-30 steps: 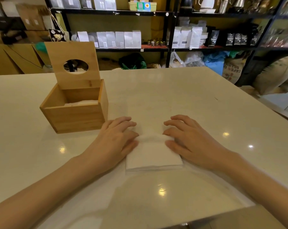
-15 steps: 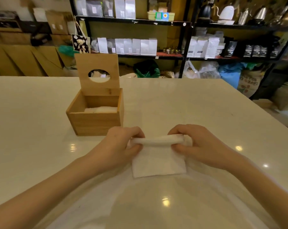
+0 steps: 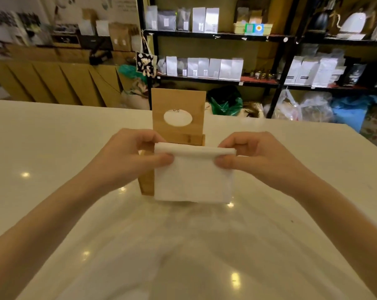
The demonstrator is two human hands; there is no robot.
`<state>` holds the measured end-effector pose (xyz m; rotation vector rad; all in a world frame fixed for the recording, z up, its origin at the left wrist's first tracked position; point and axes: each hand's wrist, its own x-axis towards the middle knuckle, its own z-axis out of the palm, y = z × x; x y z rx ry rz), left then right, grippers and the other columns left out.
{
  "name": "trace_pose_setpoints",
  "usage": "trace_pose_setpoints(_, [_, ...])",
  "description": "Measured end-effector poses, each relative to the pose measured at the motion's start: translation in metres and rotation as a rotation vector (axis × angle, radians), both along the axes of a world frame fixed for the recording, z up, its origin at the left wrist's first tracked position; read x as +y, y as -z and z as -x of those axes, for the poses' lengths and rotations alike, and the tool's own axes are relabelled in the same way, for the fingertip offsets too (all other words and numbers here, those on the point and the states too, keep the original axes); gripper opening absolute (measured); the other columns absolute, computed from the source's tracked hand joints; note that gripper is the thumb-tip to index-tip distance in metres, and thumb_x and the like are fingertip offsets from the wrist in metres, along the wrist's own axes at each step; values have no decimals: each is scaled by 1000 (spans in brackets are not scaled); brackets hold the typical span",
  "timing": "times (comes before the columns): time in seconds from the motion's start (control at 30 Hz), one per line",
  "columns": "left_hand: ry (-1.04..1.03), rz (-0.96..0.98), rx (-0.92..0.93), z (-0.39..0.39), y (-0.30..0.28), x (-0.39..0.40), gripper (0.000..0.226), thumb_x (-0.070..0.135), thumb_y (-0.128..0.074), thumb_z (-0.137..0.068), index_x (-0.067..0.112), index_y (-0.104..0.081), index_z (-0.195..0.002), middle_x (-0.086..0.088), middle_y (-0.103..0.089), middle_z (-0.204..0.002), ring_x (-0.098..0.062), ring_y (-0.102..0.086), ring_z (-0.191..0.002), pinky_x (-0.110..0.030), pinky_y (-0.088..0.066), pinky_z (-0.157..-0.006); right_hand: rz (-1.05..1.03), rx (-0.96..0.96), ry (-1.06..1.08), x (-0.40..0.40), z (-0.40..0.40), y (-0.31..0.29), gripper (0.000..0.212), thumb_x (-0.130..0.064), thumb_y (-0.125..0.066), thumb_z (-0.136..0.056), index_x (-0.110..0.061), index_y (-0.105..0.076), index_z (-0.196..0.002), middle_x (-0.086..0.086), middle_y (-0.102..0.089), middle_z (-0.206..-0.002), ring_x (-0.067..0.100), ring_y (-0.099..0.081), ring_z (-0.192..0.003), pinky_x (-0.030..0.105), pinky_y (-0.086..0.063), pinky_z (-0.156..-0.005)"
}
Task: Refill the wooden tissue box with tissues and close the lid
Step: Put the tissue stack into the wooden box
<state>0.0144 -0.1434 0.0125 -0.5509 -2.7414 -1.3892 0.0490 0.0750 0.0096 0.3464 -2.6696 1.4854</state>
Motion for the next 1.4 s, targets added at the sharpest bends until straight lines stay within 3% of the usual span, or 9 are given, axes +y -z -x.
trace_pose_setpoints(0.1, [-22,-19,-31,15,-6,-11,8,27,-66,-78,28,-66,-70,9,-68,-75,3,-62,-67,-15,-41,-61,26,-45,9,-11,18,-2,7,-21,-66,-80,-18,-70,-84,-7,-72,-81,4,-67,-78,14,-51,-74])
trace_pose_setpoints(0.17, [-23,6,-43,27,-5,-18,11,29,-63,-80,30,-66,-70,11,-68,-75,3,-63,-68,-15,-41,-63,-42,-39,55,-17,30,-3,11,-27,-63,-82,-20,-70,-87,-6,-70,-88,6,-63,-84,17,-45,-77])
trace_pose_setpoints(0.3, [-50,152,-1,58,3,-25,8,33,-63,-81,28,-68,-82,10,-66,-101,-6,-56,-93,-28,-43,-87,-215,48,198,-25,54,3,10,-32,-64,-81,-23,-67,-85,-7,-59,-112,11,-46,-113,32,-34,-98])
trace_pose_setpoints(0.43, [-84,356,20,81,10,-24,12,34,-62,-82,27,-67,-89,4,-50,-138,-16,-41,-125,-38,-32,-105,-328,52,333,-31,69,13,6,-34,-66,-79,-30,-62,-79,-4,-46,-135,18,-20,-133,48,-22,-112])
trace_pose_setpoints(0.63, [-16,484,-37,102,11,-17,8,34,-66,-79,27,-67,-84,-3,-47,-140,-19,-34,-132,-37,-28,-106,-489,-101,414,-38,83,18,5,-35,-69,-76,-31,-67,-77,-3,-38,-147,22,-13,-139,50,-10,-114])
trace_pose_setpoints(0.73, [-13,606,-30,105,11,-9,14,33,-66,-80,25,-71,-90,-4,-48,-139,-22,-23,-139,-51,-18,-114,-626,-120,430,-43,86,17,8,-36,-67,-77,-29,-70,-79,-2,-36,-147,22,-11,-140,51,1,-115])
trace_pose_setpoints(0.87, [-13,741,-30,110,15,1,7,29,-65,-80,28,-72,-84,-2,-55,-131,-27,-14,-142,-66,-3,-109,-792,-95,464,-54,88,20,10,-29,-62,-82,-26,-72,-83,0,-43,-142,25,-9,-141,53,9,-112])
trace_pose_setpoints(1.07, [12,896,-52,117,24,12,11,23,-63,-81,22,-72,-89,-5,-57,-127,-34,-8,-143,-71,0,-105,-951,-126,460,-63,93,27,18,-27,-53,-86,-23,-71,-87,0,-63,-115,30,-18,-138,58,9,-110])
trace_pose_setpoints(1.4, [-30,1054,-16,120,35,21,17,15,-58,-85,17,-66,-99,-9,-55,-126,-38,-9,-142,-76,1,-101,-1102,-134,478,-71,98,31,15,-23,-50,-86,-22,-58,-74,5,-67,-98,34,-28,-132,62,10,-108])
